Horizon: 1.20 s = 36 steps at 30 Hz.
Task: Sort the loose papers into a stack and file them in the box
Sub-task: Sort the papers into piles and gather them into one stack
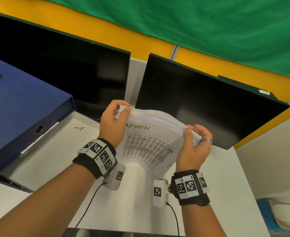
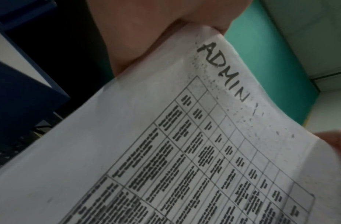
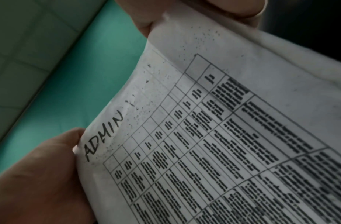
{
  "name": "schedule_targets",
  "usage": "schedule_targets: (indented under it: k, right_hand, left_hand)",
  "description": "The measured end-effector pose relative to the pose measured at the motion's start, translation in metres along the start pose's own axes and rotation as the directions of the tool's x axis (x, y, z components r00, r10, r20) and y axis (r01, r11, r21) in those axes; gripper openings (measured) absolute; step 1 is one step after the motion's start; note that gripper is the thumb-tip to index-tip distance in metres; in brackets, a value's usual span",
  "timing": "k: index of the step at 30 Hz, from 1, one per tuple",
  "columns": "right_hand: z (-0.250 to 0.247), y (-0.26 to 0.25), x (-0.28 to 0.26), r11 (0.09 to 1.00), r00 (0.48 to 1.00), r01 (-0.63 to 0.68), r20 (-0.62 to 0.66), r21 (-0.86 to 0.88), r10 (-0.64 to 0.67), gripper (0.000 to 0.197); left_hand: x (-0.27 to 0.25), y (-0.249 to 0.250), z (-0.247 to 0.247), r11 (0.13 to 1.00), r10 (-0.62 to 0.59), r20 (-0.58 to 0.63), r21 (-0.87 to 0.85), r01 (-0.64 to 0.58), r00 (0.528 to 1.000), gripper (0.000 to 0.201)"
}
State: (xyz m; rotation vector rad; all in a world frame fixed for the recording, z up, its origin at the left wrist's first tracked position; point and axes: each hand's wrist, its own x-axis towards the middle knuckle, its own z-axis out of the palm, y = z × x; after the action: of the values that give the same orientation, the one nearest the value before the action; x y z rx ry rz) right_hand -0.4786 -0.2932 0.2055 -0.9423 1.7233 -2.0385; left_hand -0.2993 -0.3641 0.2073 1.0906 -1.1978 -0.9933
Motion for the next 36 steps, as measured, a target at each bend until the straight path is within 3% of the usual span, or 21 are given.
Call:
schedule_targets:
  k: [6, 10, 12, 15, 17, 20, 22, 24, 25, 26, 28, 30, 31, 32, 34, 36]
  right_hand:
    - [-0.001, 0.001, -0.002, 1.0, 1.0, -0.009, 0.019, 0.025, 0.008, 0.033]
    - [-0.008, 0.009, -0.003, 0.999, 0.993, -0.014, 0.121, 0.041, 0.009, 0.067]
    - [-0.012, 0.015, -0.001, 0.999, 0.991, -0.04, 0.131, 0.019, 0.038, 0.073]
    - [-0.014, 0.022, 0.002, 0.988, 0.975, -0.149, 0.158, -0.046, 0.154, 0.053]
    - [-0.013, 0.022, 0.004, 0.973, 0.953, -0.224, 0.197, -0.058, 0.231, 0.033]
    - [-0.013, 0.01, 0.011, 0.985, 0.956, -0.174, 0.237, -0.014, 0.172, 0.024]
    - [-0.015, -0.007, 0.018, 0.999, 0.96, -0.021, 0.277, -0.045, 0.033, 0.019]
    - [-0.014, -0.026, 0.024, 0.966, 0.914, 0.201, 0.386, -0.164, -0.125, 0.012]
    - [-0.013, -0.034, 0.027, 0.927, 0.87, 0.314, 0.453, -0.207, -0.194, 0.011]
    - [-0.011, -0.041, 0.029, 0.876, 0.814, 0.423, 0.522, -0.231, -0.256, 0.009]
    - [-0.004, -0.051, 0.031, 0.752, 0.69, 0.617, 0.618, -0.231, -0.376, 0.009]
    - [0.004, -0.054, 0.032, 0.682, 0.628, 0.703, 0.626, -0.201, -0.463, 0.011]
    - [0.006, -0.052, 0.031, 0.672, 0.636, 0.71, 0.598, -0.208, -0.487, 0.013]
    - [0.008, -0.047, 0.028, 0.668, 0.67, 0.702, 0.55, -0.249, -0.499, 0.02]
    - [0.004, -0.025, 0.022, 0.656, 0.784, 0.619, 0.378, -0.431, -0.492, 0.05]
    - [-0.003, 0.001, 0.013, 0.687, 0.903, 0.401, 0.133, -0.606, -0.409, 0.091]
  left_hand:
    - [0.002, 0.005, 0.001, 0.996, 0.071, 0.011, 0.046, -0.072, 0.997, 0.01]
    - [0.005, 0.005, -0.001, 1.0, 0.011, -0.025, 0.02, -0.011, 1.0, 0.009]
    - [0.004, 0.005, -0.003, 1.0, 0.01, 0.007, -0.026, -0.01, 1.0, 0.007]
    - [-0.001, 0.004, -0.006, 0.998, 0.046, 0.104, 0.038, -0.05, 0.994, 0.011]
    - [-0.002, 0.005, -0.007, 0.998, 0.013, 0.096, 0.06, -0.019, 0.995, 0.014]
    - [0.004, 0.016, -0.015, 0.989, 0.049, 0.104, 0.131, -0.063, 0.993, 0.022]
    - [0.008, 0.032, -0.02, 0.879, 0.201, 0.203, 0.395, -0.267, 0.959, 0.044]
    - [0.006, 0.055, -0.021, 0.575, 0.294, 0.403, 0.65, -0.497, 0.867, 0.07]
    - [0.005, 0.066, -0.017, 0.45, 0.257, 0.5, 0.696, -0.56, 0.827, 0.077]
    - [0.003, 0.074, -0.012, 0.38, 0.201, 0.571, 0.703, -0.601, 0.796, 0.078]
    - [-0.002, 0.074, -0.003, 0.343, 0.147, 0.638, 0.684, -0.644, 0.756, 0.054]
    - [-0.006, 0.063, 0.0, 0.395, 0.172, 0.6, 0.684, -0.613, 0.781, 0.025]
    - [-0.008, 0.058, -0.001, 0.434, 0.176, 0.556, 0.697, -0.571, 0.812, 0.021]
    - [-0.009, 0.052, -0.004, 0.478, 0.17, 0.512, 0.704, -0.525, 0.842, 0.019]
    - [-0.007, 0.043, -0.012, 0.613, 0.149, 0.397, 0.682, -0.4, 0.906, 0.016]
    - [-0.002, 0.035, -0.024, 0.777, 0.11, 0.256, 0.581, -0.244, 0.961, 0.013]
